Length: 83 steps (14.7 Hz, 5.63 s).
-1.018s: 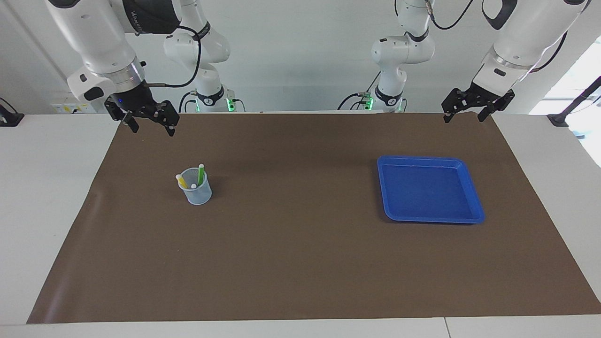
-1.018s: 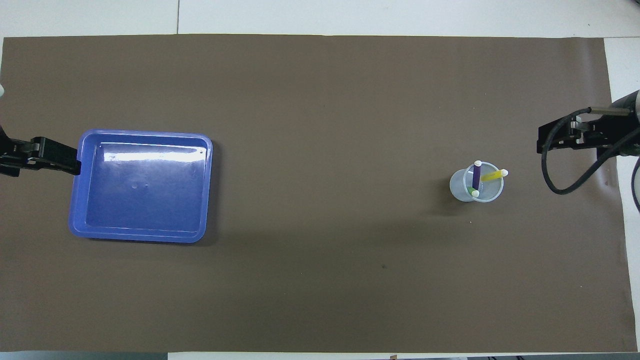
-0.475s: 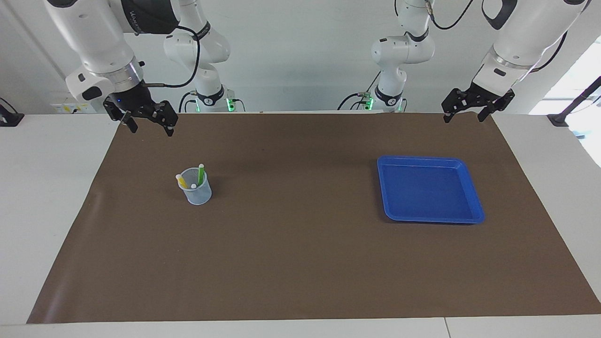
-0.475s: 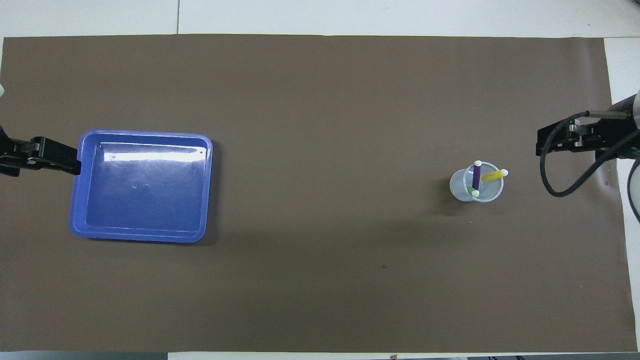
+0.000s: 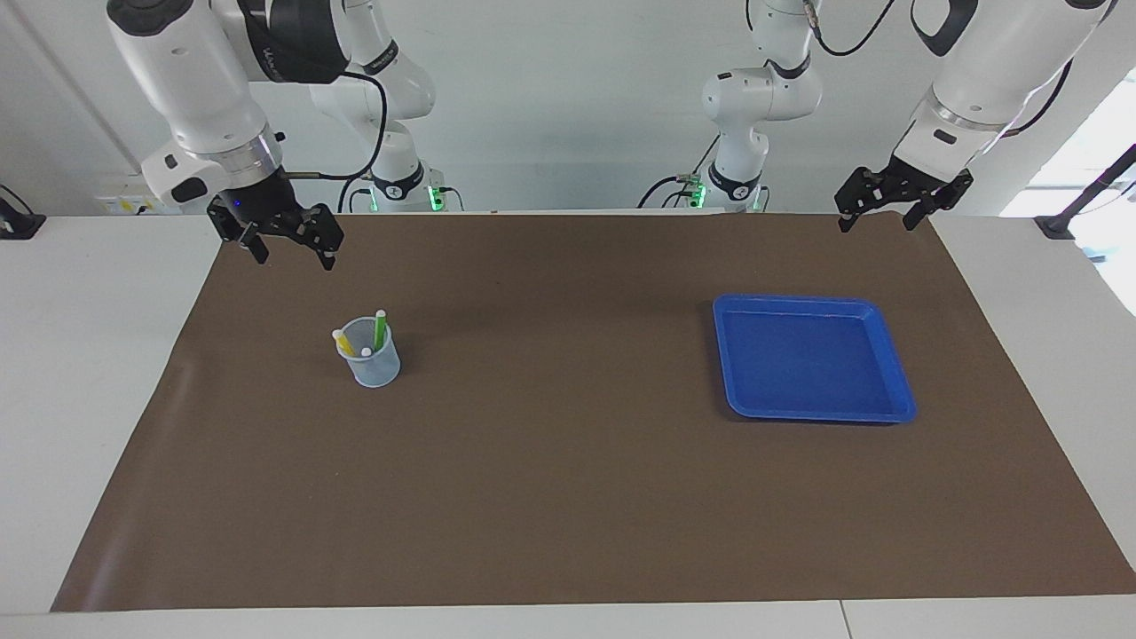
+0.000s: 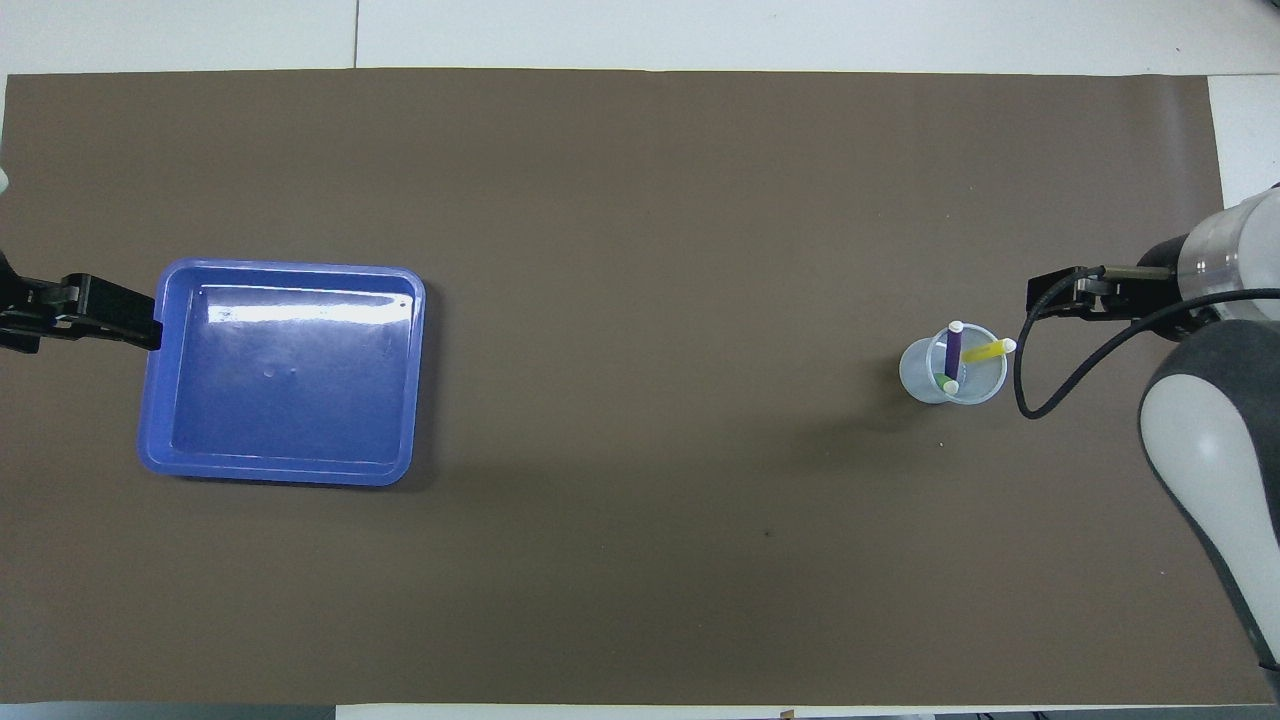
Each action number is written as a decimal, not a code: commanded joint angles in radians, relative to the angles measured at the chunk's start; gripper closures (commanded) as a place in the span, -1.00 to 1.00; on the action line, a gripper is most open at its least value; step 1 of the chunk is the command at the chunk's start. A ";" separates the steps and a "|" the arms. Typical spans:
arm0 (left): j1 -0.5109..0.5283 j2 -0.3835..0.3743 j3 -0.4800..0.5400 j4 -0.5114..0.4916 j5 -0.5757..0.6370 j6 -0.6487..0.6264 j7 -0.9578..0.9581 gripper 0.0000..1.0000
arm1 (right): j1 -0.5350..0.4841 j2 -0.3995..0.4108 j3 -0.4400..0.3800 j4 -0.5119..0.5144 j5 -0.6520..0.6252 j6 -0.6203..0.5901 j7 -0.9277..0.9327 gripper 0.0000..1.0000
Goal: Right arm passes pens to left for tray arrangement
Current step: 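Reach the right gripper into the cup and grasp the yellow pen, then lift the yellow pen with the right gripper toward the left gripper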
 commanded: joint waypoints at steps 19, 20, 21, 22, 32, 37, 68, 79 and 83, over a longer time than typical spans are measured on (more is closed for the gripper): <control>0.003 -0.007 0.001 -0.011 0.000 0.000 0.005 -1.00 | -0.011 0.033 0.004 -0.298 0.036 0.362 0.010 -0.37; 0.003 -0.007 0.001 -0.011 0.000 0.003 0.000 -1.00 | -0.011 0.027 0.004 -0.298 0.036 0.347 0.010 -0.37; 0.002 -0.007 0.001 -0.011 0.000 0.002 0.000 -1.00 | -0.011 0.024 0.004 -0.298 0.036 0.333 0.010 -0.37; 0.002 -0.007 0.001 -0.011 0.000 0.000 0.002 -1.00 | -0.011 0.023 0.004 -0.296 0.036 0.324 0.010 -0.37; 0.005 -0.021 0.003 -0.036 0.000 0.002 0.005 -1.00 | -0.026 0.025 0.004 -0.296 0.036 0.356 0.001 1.00; 0.006 -0.023 0.003 -0.039 0.000 0.003 0.005 -1.00 | -0.023 -0.012 0.006 -0.270 0.036 0.333 0.011 1.00; 0.238 -0.110 0.009 -0.680 -1.305 0.189 -0.170 -1.00 | 0.527 0.243 0.058 0.302 0.696 0.512 1.475 1.00; 0.128 -0.150 0.004 -0.791 -1.528 0.412 -0.289 -0.96 | 0.624 0.329 0.058 0.336 0.757 0.556 1.535 1.00; 0.105 -0.149 0.004 -0.788 -1.555 0.456 -0.316 -0.77 | 0.644 0.320 0.058 0.307 0.753 0.548 1.542 1.00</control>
